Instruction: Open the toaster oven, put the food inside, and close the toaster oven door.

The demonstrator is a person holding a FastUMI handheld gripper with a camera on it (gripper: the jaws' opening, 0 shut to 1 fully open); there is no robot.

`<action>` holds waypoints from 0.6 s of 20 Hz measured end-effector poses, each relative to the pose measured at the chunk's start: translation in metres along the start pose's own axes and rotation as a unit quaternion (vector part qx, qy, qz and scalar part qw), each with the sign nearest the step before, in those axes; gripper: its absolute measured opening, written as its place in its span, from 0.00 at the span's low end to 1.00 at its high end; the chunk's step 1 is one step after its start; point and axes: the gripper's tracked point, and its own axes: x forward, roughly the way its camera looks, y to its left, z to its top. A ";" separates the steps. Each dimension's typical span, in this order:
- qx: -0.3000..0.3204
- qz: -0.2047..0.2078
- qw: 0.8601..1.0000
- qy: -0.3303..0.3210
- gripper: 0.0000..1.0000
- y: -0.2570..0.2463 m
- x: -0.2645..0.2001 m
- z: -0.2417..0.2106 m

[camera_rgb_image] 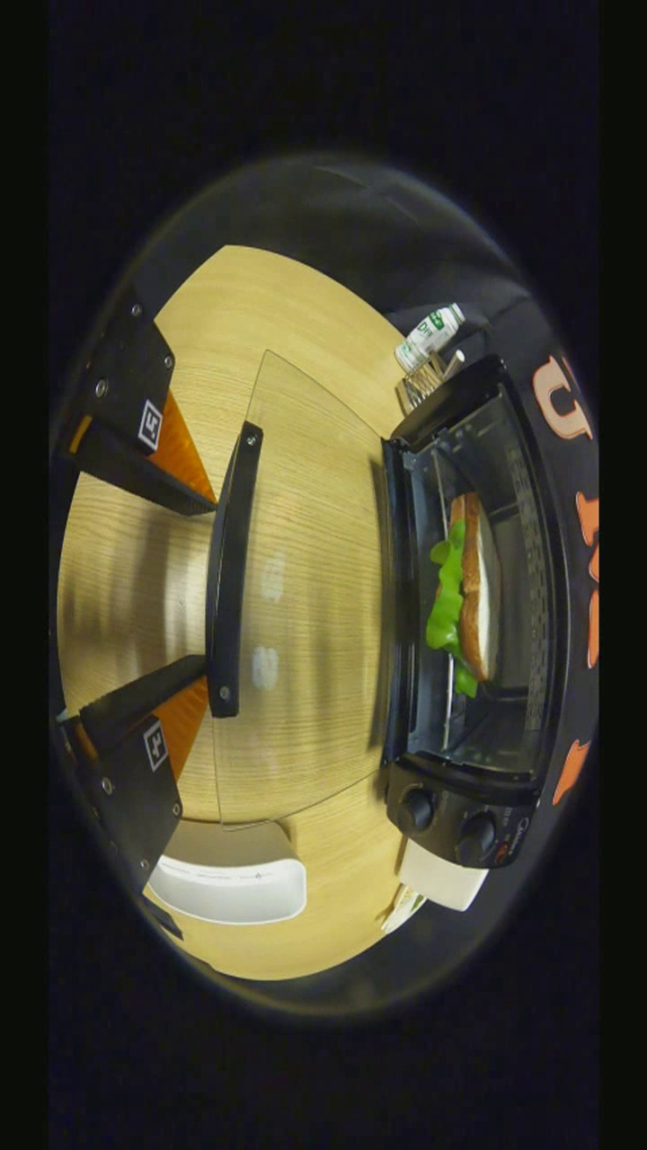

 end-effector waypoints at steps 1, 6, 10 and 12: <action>-0.003 0.000 1.000 -0.013 0.93 0.001 -0.006 0.006; -0.024 -0.003 0.997 -0.079 0.93 -0.002 -0.031 0.047; -0.034 -0.016 0.992 -0.123 0.93 -0.010 -0.039 0.095; -0.035 -0.017 0.989 -0.141 0.92 -0.011 -0.042 0.118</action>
